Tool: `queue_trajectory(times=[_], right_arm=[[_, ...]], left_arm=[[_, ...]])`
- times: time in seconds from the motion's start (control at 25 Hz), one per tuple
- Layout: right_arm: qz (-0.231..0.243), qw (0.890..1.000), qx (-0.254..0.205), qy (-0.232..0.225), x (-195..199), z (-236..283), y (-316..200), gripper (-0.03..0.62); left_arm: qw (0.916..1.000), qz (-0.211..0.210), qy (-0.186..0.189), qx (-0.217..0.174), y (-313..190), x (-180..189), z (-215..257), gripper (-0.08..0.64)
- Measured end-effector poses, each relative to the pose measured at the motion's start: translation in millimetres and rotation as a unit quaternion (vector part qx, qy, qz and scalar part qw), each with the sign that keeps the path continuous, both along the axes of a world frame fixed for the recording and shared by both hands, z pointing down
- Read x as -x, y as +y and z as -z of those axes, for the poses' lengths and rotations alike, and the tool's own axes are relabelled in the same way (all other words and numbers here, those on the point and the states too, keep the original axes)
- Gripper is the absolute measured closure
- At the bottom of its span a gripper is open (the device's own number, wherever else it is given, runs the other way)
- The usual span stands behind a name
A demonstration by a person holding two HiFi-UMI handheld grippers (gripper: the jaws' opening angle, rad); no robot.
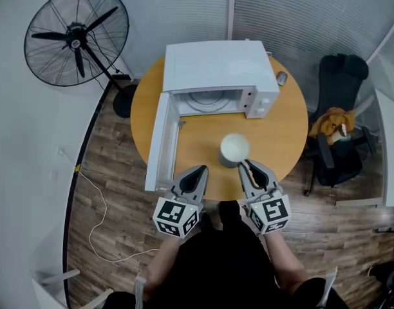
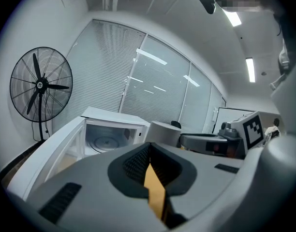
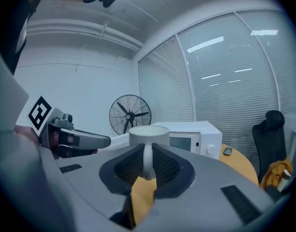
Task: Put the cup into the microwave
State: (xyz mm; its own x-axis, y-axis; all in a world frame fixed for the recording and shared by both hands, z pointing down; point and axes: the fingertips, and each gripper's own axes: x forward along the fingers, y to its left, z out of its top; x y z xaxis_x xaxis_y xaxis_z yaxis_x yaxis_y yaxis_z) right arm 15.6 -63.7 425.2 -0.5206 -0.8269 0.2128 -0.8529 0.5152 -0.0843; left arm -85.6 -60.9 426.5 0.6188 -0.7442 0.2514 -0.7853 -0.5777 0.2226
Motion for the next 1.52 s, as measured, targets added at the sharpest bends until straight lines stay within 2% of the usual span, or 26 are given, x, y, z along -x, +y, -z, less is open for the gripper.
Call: queue_trajectory(times=[0.32, 0.88, 1.24, 1.52], right_arm=[[0.043, 0.999, 0.001, 0.005, 1, -14, -62, 0.535], [0.091, 0.996, 0.017, 0.016, -2, -67, -154, 0.535], [0.106, 0.993, 0.029, 0.034, 8, -116, -210, 0.535], [0.088, 0.995, 0.027, 0.039, 19, -143, -253, 0.535]], left_arm=[[0.9992, 0.04, -0.007, -0.003, -47, -4, 4, 0.565], [0.9942, 0.102, -0.026, 0.024, -105, -13, -14, 0.565], [0.9903, 0.129, -0.03, 0.044, -127, -20, -28, 0.565], [0.9872, 0.146, -0.032, 0.056, -133, -14, -35, 0.565]])
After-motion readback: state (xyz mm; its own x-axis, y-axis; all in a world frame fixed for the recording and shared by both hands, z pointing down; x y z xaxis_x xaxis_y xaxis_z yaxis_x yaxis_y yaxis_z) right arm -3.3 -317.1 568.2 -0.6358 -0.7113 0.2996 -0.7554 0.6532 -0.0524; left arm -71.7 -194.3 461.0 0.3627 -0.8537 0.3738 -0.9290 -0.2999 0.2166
